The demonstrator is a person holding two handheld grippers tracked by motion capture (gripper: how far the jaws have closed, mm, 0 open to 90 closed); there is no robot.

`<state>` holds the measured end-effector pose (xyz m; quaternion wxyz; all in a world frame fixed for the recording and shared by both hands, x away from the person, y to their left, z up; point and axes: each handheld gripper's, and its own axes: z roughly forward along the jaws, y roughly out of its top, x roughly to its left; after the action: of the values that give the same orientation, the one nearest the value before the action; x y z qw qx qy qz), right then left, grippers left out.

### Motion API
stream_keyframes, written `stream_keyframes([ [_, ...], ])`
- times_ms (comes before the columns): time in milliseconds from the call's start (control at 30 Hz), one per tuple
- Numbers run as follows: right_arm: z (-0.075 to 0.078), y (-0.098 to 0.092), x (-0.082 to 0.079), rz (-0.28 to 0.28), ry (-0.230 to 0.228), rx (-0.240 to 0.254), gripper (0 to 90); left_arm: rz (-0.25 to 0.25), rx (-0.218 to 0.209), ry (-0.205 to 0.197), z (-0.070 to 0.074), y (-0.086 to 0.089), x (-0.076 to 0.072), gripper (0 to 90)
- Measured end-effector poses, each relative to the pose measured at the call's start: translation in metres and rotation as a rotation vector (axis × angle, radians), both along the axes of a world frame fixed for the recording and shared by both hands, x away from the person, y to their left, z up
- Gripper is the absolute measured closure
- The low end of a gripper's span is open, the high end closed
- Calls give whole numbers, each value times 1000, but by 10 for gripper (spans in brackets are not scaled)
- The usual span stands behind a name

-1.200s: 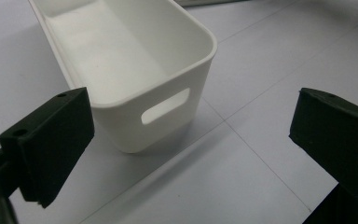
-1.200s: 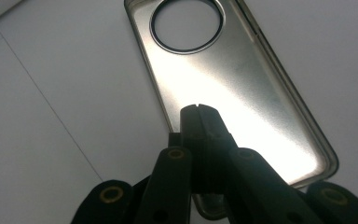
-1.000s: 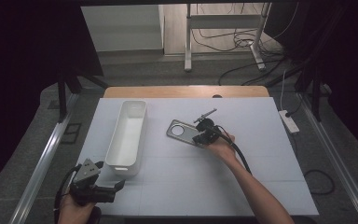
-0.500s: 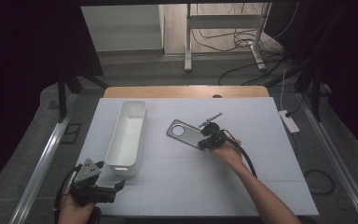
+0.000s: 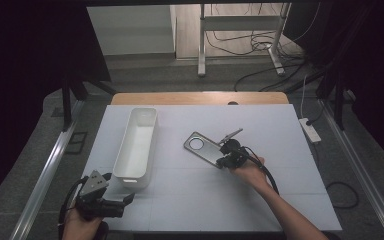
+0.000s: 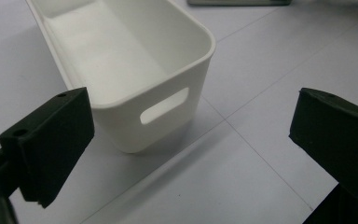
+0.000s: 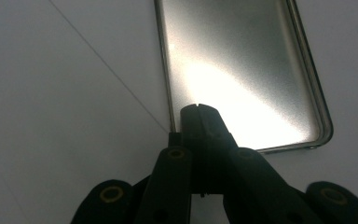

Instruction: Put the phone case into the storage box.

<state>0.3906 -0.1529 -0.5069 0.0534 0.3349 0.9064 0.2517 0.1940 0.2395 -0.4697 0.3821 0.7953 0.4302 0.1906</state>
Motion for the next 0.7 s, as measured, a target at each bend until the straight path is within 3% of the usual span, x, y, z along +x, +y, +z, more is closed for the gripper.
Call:
stream_keyframes([
  [700,2,-32,-39,6,50,16,900,-1,1,2,0,-1,0,5],
])
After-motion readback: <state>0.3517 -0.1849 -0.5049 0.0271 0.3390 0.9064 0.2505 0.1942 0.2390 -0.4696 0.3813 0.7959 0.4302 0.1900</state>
